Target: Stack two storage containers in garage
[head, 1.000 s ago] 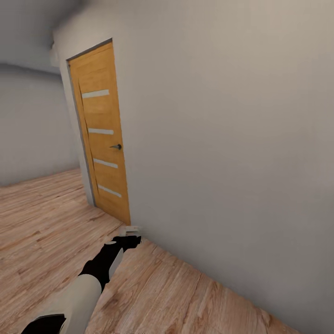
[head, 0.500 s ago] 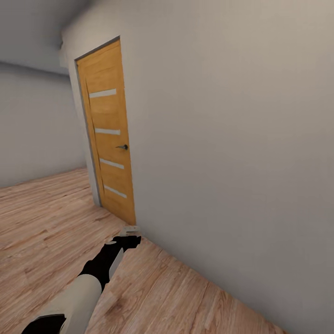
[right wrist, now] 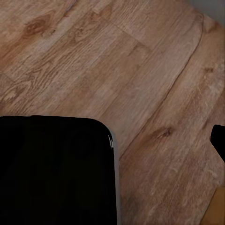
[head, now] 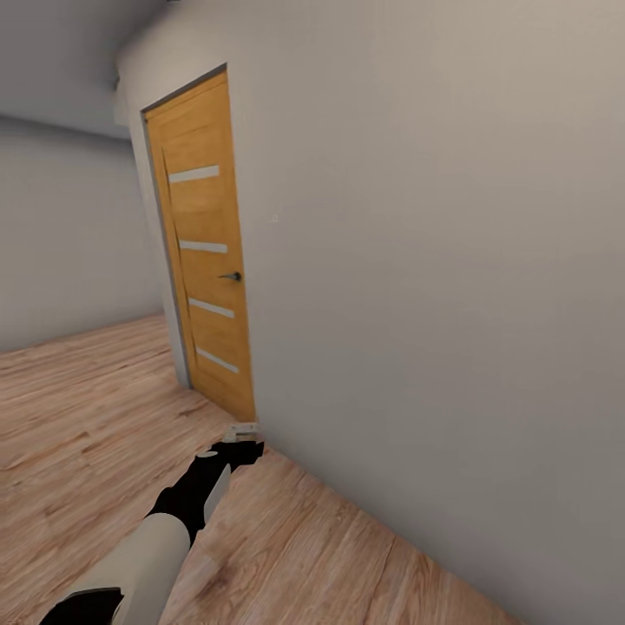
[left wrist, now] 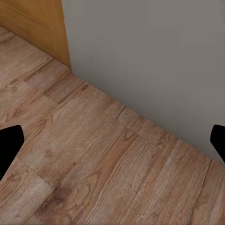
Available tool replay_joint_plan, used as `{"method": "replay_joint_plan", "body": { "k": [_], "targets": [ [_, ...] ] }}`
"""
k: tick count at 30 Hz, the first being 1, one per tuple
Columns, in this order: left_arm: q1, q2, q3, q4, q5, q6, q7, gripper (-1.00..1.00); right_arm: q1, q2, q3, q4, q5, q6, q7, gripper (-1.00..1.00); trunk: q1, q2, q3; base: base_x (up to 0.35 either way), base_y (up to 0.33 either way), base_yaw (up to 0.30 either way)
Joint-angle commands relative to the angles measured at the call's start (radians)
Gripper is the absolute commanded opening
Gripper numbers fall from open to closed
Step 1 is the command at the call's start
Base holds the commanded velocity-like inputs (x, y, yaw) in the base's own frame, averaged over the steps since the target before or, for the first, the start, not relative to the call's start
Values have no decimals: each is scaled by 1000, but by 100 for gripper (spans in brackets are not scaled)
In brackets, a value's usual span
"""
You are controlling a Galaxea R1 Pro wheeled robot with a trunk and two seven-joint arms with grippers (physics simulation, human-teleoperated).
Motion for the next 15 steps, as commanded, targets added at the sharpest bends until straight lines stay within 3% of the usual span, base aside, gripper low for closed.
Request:
{"method": "replay_joint_plan", "body": {
  "k": [1,9,15],
  "targets": [
    [0,-2,7,-2,-10,5,-2,100,0,0,0,1,5,-3,-6,100,0,-1,-1,1,0,212],
    [-1,-2,7,-2,-9,5,-2,100,0,0,0,1,5,-3,-5,100,0,-1,-1,0,0,256],
    [-1,-1,7,-2,-10,5,-2,100,0,0,0,1,5,-3,-5,100,0,-1,-1,131,-9,49]
  ]
}}
